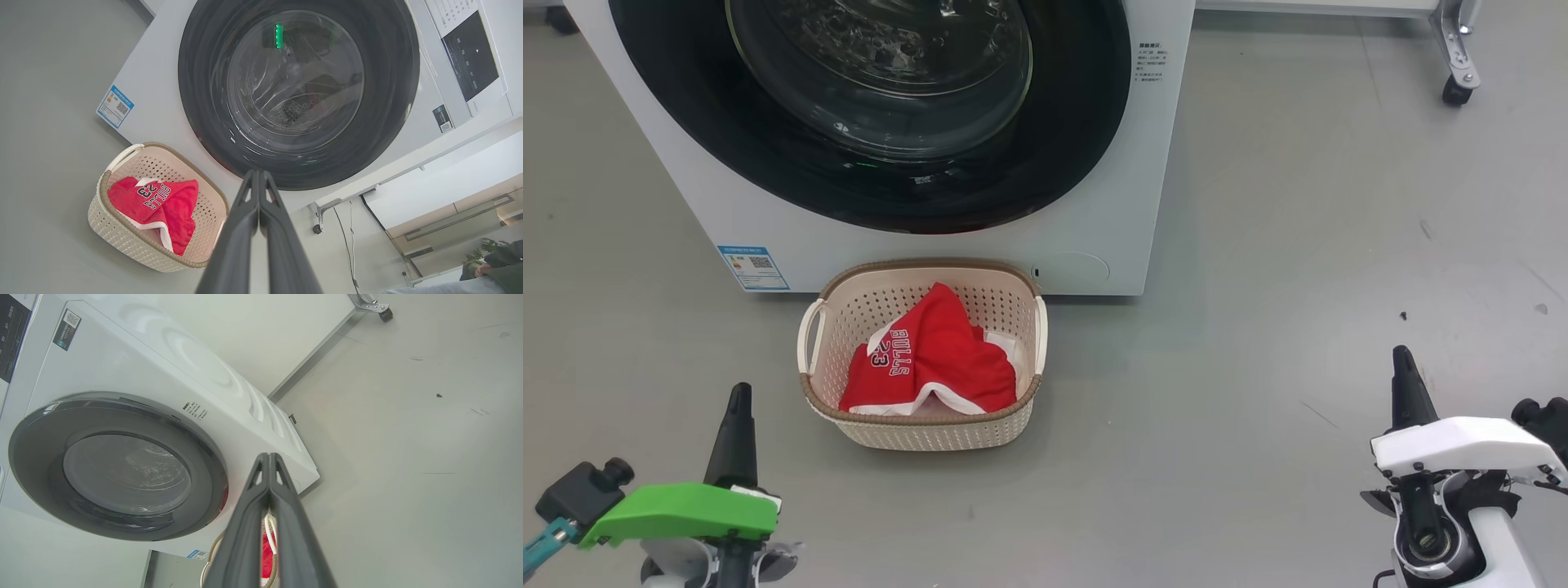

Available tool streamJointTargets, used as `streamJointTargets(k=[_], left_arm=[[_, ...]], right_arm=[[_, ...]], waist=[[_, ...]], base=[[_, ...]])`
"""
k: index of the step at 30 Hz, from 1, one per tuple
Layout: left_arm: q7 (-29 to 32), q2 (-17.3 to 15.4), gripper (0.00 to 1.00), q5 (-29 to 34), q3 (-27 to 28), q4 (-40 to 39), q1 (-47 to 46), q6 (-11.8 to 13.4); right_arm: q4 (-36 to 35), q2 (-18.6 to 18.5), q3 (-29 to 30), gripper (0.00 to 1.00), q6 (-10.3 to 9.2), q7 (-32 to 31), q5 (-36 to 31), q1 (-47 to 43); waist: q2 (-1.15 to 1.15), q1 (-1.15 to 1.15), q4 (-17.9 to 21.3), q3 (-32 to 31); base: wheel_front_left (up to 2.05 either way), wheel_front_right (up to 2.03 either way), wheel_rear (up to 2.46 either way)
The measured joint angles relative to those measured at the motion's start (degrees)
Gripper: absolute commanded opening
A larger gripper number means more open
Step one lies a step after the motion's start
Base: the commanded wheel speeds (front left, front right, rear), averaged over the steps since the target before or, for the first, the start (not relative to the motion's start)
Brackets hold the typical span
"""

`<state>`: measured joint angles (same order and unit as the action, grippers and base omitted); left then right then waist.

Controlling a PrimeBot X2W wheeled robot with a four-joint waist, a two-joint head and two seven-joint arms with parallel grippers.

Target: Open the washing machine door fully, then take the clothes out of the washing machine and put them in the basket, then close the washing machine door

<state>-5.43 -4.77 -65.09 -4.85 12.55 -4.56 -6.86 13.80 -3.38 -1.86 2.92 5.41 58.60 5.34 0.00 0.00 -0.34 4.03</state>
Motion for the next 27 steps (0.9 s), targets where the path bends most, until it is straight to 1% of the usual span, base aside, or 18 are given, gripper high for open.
streamJointTargets(k=[27], left_arm=[[4.86,0.00,0.00,-16.78,2.90,1.60,0.00,0.00]], right_arm=[[0.98,-0.74,3.01,0.00,2.15,-4.69,20.59,-0.07]], waist=[[0.00,0.00,0.19,-2.20]], base=[[0.00,0.00,0.00]])
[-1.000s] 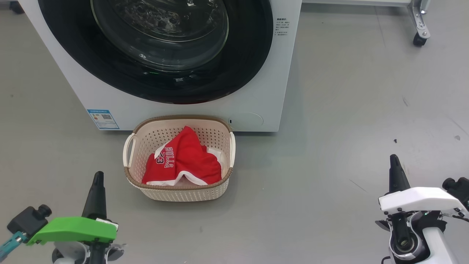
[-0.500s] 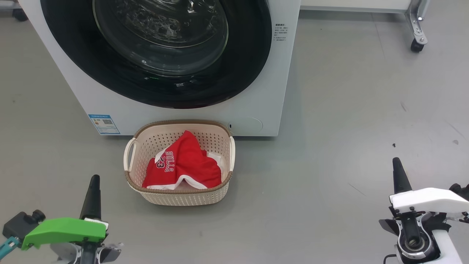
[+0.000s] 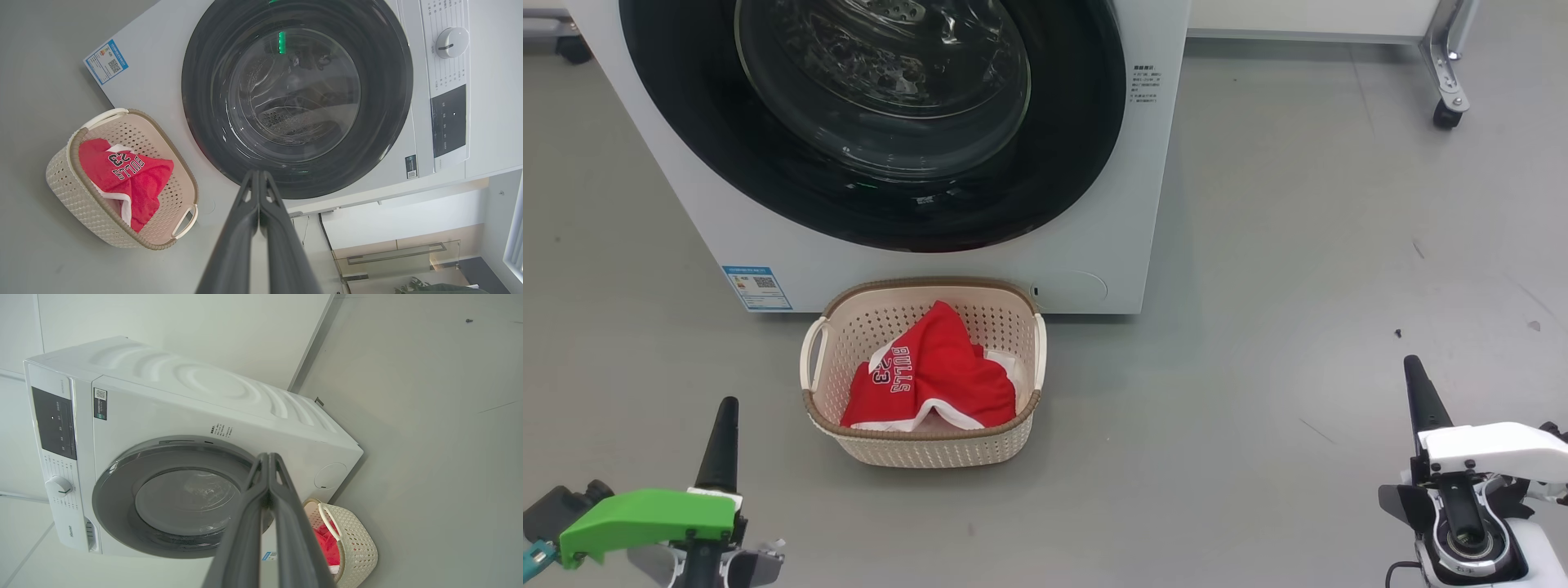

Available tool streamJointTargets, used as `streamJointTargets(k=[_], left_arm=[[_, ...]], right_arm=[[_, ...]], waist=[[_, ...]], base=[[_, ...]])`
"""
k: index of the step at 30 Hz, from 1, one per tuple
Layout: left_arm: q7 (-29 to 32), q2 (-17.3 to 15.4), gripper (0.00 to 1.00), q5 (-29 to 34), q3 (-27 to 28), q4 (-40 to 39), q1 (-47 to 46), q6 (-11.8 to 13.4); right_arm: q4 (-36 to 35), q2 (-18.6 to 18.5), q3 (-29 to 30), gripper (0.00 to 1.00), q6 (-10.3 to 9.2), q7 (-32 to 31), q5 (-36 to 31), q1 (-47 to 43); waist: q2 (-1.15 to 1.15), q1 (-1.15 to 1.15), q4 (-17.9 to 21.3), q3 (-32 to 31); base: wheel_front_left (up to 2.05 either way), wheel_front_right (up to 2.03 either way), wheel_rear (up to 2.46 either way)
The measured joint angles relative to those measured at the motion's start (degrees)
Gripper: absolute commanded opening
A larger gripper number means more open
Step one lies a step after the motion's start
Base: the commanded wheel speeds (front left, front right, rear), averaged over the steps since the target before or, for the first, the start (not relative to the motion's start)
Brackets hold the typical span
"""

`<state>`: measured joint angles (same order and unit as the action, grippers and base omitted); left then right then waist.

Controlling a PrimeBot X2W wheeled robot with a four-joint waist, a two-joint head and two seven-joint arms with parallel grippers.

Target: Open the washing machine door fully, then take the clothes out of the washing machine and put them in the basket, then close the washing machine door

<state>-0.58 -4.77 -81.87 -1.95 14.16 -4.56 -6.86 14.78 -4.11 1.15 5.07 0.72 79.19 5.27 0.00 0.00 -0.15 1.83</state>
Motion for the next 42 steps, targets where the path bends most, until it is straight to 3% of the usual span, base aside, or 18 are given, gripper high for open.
streamJointTargets(k=[21,42], left_arm=[[3.55,0.01,0.00,-13.12,2.12,1.13,0.00,-0.01],[3.55,0.01,0.00,-13.12,2.29,1.56,0.00,-0.01]], right_arm=[[0.68,-0.51,2.23,0.00,1.53,-3.56,15.86,-0.26],[1.02,-0.52,2.40,0.00,1.59,-3.70,16.03,-0.29]], waist=[[0.00,0.00,0.15,-1.66],[0.00,0.00,0.15,-1.67]], base=[[0.00,0.00,0.00],[0.00,0.00,0.00]])
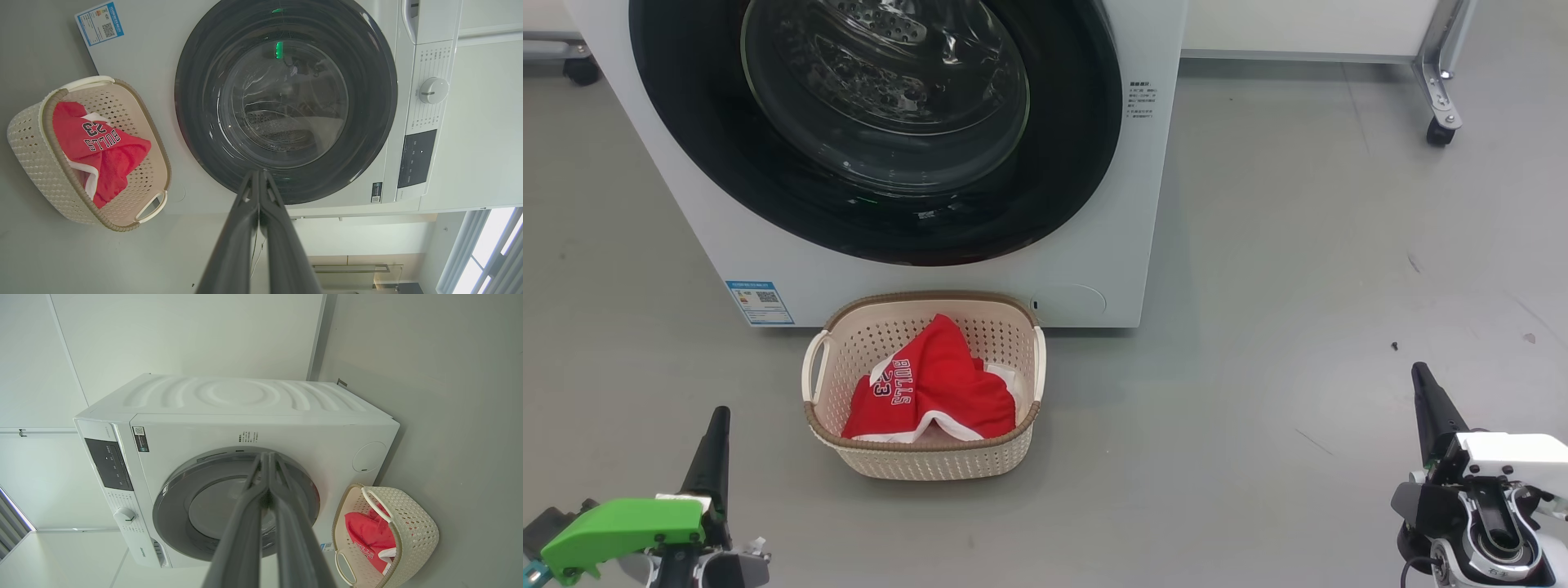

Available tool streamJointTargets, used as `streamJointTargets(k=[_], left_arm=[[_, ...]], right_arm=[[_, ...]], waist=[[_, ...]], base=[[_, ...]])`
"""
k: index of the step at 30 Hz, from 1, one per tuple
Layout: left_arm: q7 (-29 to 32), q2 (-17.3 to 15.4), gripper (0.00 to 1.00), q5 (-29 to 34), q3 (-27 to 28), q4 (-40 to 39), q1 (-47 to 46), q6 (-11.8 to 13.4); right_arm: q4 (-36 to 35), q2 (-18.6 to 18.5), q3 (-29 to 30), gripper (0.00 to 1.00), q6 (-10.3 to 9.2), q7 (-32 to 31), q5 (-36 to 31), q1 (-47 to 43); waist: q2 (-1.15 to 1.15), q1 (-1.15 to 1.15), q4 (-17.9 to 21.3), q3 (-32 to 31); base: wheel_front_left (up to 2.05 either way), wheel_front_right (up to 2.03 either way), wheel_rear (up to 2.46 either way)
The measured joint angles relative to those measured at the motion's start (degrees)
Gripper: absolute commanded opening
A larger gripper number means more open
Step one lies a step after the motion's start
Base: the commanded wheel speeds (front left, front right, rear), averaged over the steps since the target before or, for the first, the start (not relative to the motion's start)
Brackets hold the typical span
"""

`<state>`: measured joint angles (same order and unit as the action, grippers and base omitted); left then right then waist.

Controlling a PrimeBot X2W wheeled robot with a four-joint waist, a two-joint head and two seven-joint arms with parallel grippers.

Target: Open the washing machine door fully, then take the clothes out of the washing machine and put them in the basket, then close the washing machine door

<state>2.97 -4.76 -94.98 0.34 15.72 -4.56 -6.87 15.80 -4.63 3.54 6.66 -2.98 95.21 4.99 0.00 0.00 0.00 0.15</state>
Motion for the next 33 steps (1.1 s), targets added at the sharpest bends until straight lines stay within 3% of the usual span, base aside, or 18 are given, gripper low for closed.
streamJointTargets(k=[33], left_arm=[[0.08,0.04,0.00,0.00,0.22,0.21,-0.01,-0.01]], right_arm=[[0.27,0.00,0.13,0.00,0.30,-0.01,0.00,0.00]], waist=[[0.00,0.00,0.00,-0.01]], base=[[0.00,0.00,0.00]])
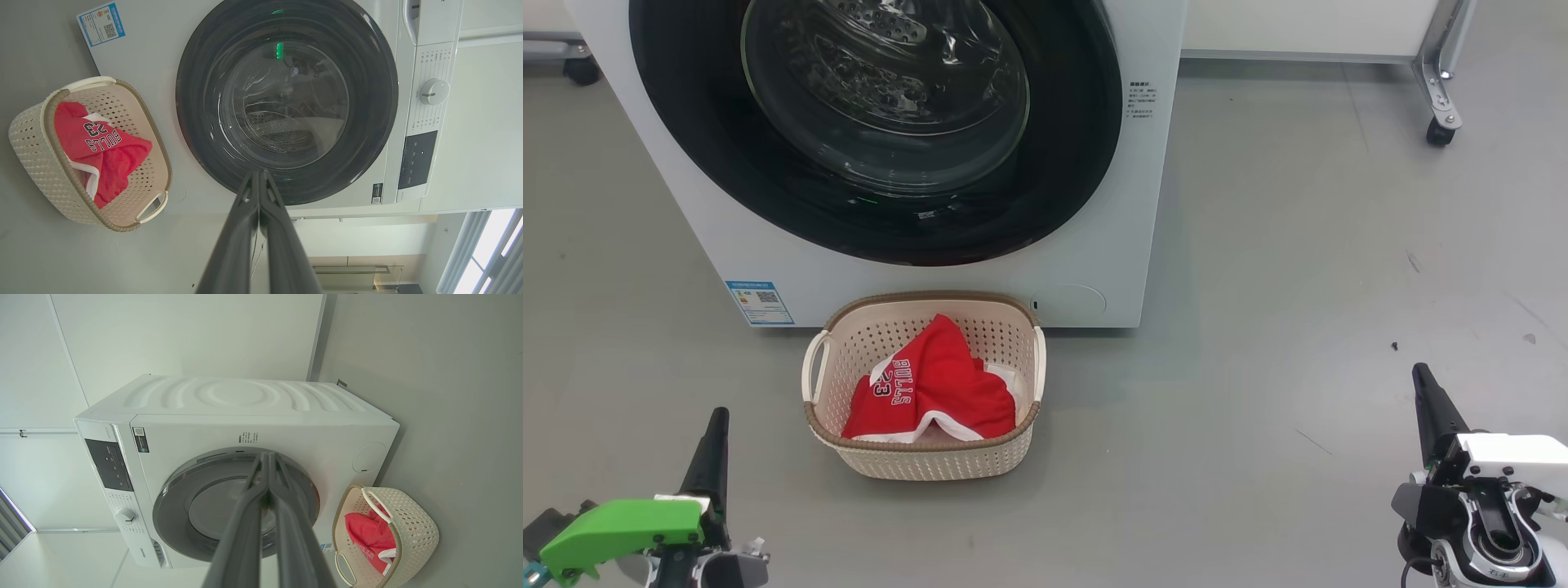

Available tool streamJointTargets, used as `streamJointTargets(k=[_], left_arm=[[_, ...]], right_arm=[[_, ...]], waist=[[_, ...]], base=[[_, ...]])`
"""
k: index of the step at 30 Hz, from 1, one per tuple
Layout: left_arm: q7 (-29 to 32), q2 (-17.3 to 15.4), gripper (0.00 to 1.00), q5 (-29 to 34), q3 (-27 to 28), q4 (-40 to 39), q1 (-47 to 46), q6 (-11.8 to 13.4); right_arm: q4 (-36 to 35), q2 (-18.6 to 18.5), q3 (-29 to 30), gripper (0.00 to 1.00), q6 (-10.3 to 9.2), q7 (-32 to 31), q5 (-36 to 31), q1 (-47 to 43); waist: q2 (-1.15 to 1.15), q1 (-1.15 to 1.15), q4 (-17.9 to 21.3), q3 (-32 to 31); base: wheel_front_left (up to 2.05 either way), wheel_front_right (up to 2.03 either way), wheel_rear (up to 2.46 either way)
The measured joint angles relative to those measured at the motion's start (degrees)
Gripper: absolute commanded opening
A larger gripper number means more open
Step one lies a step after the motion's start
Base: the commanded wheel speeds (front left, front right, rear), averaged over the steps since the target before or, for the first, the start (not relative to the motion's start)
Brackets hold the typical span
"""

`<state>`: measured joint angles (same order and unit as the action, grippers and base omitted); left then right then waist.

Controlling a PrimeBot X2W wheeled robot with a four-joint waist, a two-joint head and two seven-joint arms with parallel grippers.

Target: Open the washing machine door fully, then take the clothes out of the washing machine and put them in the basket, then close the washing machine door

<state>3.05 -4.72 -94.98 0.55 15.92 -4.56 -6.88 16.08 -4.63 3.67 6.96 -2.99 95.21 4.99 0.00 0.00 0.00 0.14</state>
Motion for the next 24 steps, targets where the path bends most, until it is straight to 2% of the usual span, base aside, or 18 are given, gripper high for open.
streamJointTargets(k=[24], left_arm=[[0.40,0.07,0.00,0.00,0.21,0.02,0.00,0.00]], right_arm=[[0.00,0.01,0.15,0.00,0.00,-0.22,-0.01,0.00]], waist=[[0.00,0.00,0.00,0.00]], base=[[0.00,0.00,0.00]])
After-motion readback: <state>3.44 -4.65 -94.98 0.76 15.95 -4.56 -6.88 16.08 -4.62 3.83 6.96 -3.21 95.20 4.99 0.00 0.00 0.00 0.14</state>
